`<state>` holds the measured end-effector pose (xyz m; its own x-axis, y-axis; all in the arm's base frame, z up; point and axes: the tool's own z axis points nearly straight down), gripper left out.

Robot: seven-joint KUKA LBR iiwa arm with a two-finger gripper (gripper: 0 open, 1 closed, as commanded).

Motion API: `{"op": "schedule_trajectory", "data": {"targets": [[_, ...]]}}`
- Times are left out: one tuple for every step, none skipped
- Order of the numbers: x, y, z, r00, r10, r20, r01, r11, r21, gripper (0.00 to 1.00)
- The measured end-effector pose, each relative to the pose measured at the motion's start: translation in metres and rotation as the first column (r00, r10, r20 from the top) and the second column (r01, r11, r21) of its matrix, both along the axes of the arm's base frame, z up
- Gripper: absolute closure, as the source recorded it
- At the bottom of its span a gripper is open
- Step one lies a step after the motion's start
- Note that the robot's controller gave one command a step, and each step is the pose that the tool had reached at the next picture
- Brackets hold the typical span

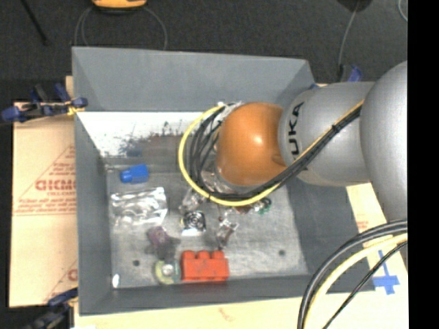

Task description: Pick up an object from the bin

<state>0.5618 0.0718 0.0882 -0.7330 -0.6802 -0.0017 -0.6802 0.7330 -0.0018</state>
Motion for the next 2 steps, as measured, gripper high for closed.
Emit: {"op": "schedule_trajectory", "data": {"targets": [[0.001, 0.0, 0.001, 1.0, -0.001, 0.002, 0.001, 1.0, 0.001, 1.0], [-0.009, 0.052, 0.176, 0.952, 0.305, 0.008, -0.305, 0.952, 0.0, 1.0]]}}
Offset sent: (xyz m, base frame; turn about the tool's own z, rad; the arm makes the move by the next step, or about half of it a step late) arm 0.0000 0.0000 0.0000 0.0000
